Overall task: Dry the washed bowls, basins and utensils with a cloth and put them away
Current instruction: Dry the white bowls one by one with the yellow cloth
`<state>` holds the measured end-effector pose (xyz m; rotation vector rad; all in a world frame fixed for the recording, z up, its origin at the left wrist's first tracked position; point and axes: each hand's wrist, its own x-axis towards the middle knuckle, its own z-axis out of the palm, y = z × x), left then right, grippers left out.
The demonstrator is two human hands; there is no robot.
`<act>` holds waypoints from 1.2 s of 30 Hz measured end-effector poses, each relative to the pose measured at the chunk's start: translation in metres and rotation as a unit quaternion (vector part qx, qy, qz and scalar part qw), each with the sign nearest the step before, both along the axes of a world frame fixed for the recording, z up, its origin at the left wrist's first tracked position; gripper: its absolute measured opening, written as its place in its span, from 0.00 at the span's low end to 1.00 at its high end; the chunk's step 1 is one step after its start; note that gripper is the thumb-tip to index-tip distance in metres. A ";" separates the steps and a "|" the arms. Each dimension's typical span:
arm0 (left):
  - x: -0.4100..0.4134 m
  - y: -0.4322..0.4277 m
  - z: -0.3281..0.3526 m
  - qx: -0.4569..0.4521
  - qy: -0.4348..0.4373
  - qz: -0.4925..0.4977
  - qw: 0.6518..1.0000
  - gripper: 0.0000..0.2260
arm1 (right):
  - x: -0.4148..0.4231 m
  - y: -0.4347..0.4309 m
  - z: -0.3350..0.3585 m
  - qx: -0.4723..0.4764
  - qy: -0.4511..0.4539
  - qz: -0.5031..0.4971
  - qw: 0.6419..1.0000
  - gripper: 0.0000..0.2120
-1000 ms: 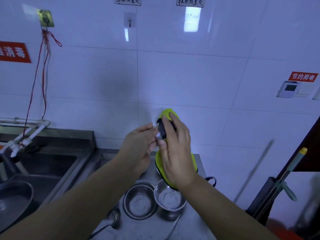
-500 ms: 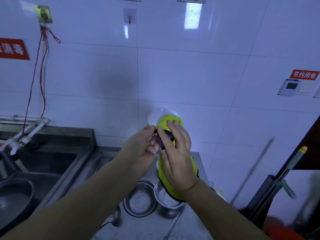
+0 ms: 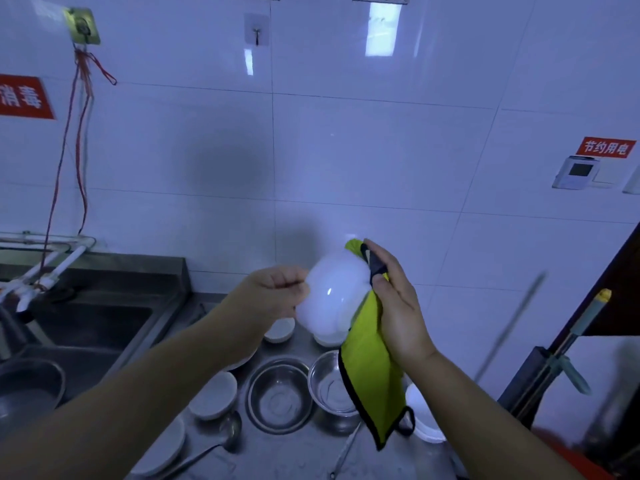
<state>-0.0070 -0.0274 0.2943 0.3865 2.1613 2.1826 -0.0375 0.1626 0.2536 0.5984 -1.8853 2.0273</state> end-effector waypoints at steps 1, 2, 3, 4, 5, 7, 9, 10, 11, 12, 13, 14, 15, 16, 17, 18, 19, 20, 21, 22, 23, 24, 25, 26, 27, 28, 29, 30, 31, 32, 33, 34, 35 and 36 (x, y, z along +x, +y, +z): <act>0.001 -0.002 0.001 -0.098 0.053 -0.006 0.994 0.05 | 0.000 0.000 0.003 0.028 0.019 0.016 0.999 0.20; 0.000 -0.004 0.000 -0.203 0.103 -0.007 0.974 0.07 | 0.000 -0.001 0.006 0.064 0.041 0.029 0.997 0.20; -0.002 -0.004 -0.002 -0.299 0.144 -0.002 0.943 0.09 | 0.001 -0.002 0.007 0.113 0.067 0.035 0.991 0.19; -0.003 -0.004 -0.003 -0.384 0.178 0.014 0.906 0.12 | 0.001 -0.002 0.008 0.170 0.094 0.034 0.980 0.19; -0.003 -0.003 -0.004 -0.454 0.223 0.046 0.862 0.14 | 0.003 -0.003 0.008 0.223 0.111 0.031 0.968 0.19; -0.001 -0.002 -0.007 -0.531 0.362 0.102 0.760 0.14 | 0.008 -0.002 0.007 0.297 0.112 0.035 0.948 0.23; 0.002 -0.003 -0.010 -0.576 0.446 0.106 0.676 0.06 | 0.013 -0.002 0.002 0.363 0.130 0.035 0.922 0.29; 0.003 -0.005 -0.013 -0.587 0.469 0.102 0.652 0.08 | 0.015 -0.002 -0.004 0.401 0.150 0.035 0.903 0.32; 0.004 -0.006 -0.017 -0.598 0.479 0.087 0.636 0.13 | 0.015 -0.001 -0.009 0.438 0.172 0.031 0.882 0.35; 0.006 -0.007 -0.020 -0.609 0.480 0.076 0.627 0.16 | 0.014 0.000 -0.013 0.473 0.193 0.026 0.859 0.36; 0.010 -0.007 -0.022 -0.614 0.492 0.062 0.614 0.16 | 0.013 0.001 -0.016 0.506 0.210 0.021 0.836 0.35; 0.014 -0.006 -0.024 -0.619 0.505 0.050 0.600 0.15 | 0.011 0.002 -0.018 0.534 0.225 0.015 0.815 0.32; 0.016 -0.005 -0.028 -0.617 0.523 0.043 0.586 0.14 | 0.010 0.002 -0.019 0.557 0.240 0.013 0.795 0.27; 0.018 -0.006 -0.032 -0.616 0.535 0.033 0.577 0.13 | 0.010 0.002 -0.021 0.576 0.257 0.017 0.776 0.21; 0.018 -0.006 -0.036 -0.616 0.537 0.020 0.576 0.13 | 0.010 0.000 -0.023 0.588 0.276 0.025 0.760 0.16; 0.018 -0.008 -0.039 -0.621 0.530 0.000 0.578 0.13 | 0.011 0.000 -0.025 0.594 0.295 0.033 0.747 0.12; 0.016 -0.012 -0.044 -0.619 0.531 -0.017 0.578 0.12 | 0.011 0.000 -0.027 0.600 0.306 0.040 0.738 0.09; 0.014 -0.017 -0.048 -0.618 0.536 -0.028 0.575 0.09 | 0.010 0.002 -0.028 0.608 0.315 0.042 0.728 0.07; 0.011 -0.023 -0.049 -0.619 0.538 -0.034 0.571 0.07 | 0.009 0.005 -0.028 0.616 0.326 0.039 0.716 0.07; 0.008 -0.030 -0.047 -0.620 0.543 -0.032 0.566 0.07 | 0.009 0.008 -0.028 0.625 0.337 0.034 0.703 0.07; 0.003 -0.036 -0.045 -0.617 0.549 -0.028 0.563 0.09 | 0.008 0.010 -0.027 0.634 0.348 0.029 0.690 0.08; -0.001 -0.042 -0.041 -0.612 0.558 -0.024 0.561 0.11 | 0.007 0.012 -0.026 0.640 0.358 0.024 0.680 0.08; -0.004 -0.046 -0.038 -0.607 0.568 -0.025 0.556 0.11 | 0.006 0.013 -0.024 0.646 0.362 0.023 0.672 0.07; -0.005 -0.050 -0.035 -0.604 0.579 -0.029 0.547 0.12 | 0.006 0.015 -0.023 0.651 0.367 0.021 0.664 0.06; -0.006 -0.052 -0.035 -0.602 0.586 -0.035 0.541 0.12 | 0.006 0.015 -0.023 0.653 0.372 0.017 0.659 0.05; -0.006 -0.054 -0.036 -0.603 0.587 -0.040 0.538 0.13 | 0.006 0.015 -0.024 0.652 0.376 0.012 0.658 0.04; -0.003 -0.052 -0.038 -0.606 0.584 -0.041 0.538 0.13 | 0.009 0.014 -0.025 0.651 0.372 0.007 0.662 0.04; 0.002 -0.047 -0.041 -0.610 0.579 -0.040 0.539 0.13 | 0.014 0.012 -0.026 0.644 0.364 0.003 0.673 0.04; 0.007 -0.041 -0.045 -0.606 0.579 -0.038 0.544 0.12 | 0.020 0.006 -0.028 0.628 0.351 0.002 0.694 0.06; 0.010 -0.034 -0.050 -0.597 0.580 -0.036 0.553 0.10 | 0.027 -0.001 -0.030 0.605 0.331 0.002 0.724 0.06; 0.013 -0.027 -0.054 -0.589 0.577 -0.032 0.565 0.09 | 0.033 -0.008 -0.033 0.584 0.313 0.004 0.749 0.05; 0.014 -0.020 -0.058 -0.583 0.573 -0.026 0.575 0.08 | 0.037 -0.013 -0.037 0.568 0.300 0.002 0.766 0.01; 0.012 -0.015 -0.062 -0.581 0.573 -0.019 0.578 0.08 | 0.038 -0.016 -0.038 0.562 0.290 -0.005 0.774 0.03; 0.008 -0.015 -0.063 -0.579 0.576 -0.018 0.577 0.07 | 0.037 -0.016 -0.040 0.567 0.288 -0.010 0.771 0.05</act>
